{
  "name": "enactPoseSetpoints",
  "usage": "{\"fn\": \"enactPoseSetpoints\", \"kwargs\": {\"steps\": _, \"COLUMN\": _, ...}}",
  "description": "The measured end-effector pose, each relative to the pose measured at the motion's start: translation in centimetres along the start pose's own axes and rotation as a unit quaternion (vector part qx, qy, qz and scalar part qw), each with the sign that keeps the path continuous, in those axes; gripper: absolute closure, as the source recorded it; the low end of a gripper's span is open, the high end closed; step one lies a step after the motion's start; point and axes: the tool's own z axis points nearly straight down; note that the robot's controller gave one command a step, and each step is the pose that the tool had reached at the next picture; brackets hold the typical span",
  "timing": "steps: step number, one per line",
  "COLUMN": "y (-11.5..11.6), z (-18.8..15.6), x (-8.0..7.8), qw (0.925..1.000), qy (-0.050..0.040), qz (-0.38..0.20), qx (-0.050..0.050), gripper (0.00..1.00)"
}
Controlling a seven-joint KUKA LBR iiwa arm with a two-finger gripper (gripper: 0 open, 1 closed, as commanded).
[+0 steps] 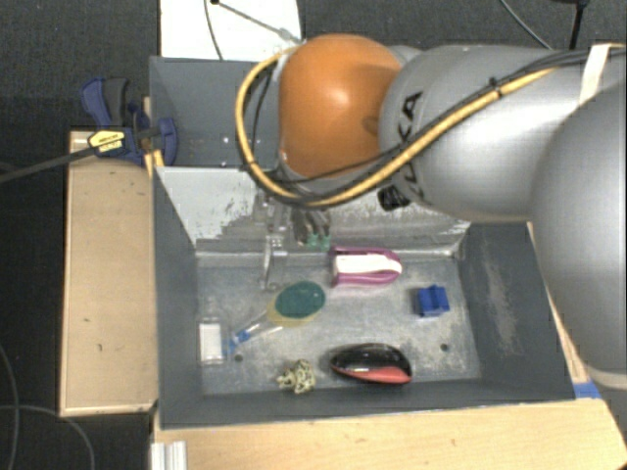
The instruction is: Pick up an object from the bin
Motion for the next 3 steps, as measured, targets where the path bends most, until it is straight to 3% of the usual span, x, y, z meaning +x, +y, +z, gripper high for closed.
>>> {"fn": "enactPoseSetpoints", "kwargs": {"steps": 1, "y": -3.4, "z": 14.6, "x": 4.8, "qw": 0.9720, "qy": 0.0033, "qz": -0.235, "qx": 0.001, "gripper": 0.00}}
{"fn": "enactPoseSetpoints", "kwargs": {"steps": 2, "y": -5.2, "z": 11.2, "x": 5.1, "qw": 0.9778, "qy": -0.0011, "qz": -0.209, "qx": 0.000, "gripper": 0.00}}
{"fn": "enactPoseSetpoints", "kwargs": {"steps": 3, "y": -5.5, "z": 9.1, "x": 5.1, "qw": 0.9911, "qy": -0.0018, "qz": -0.133, "qx": 0.000, "gripper": 0.00}}
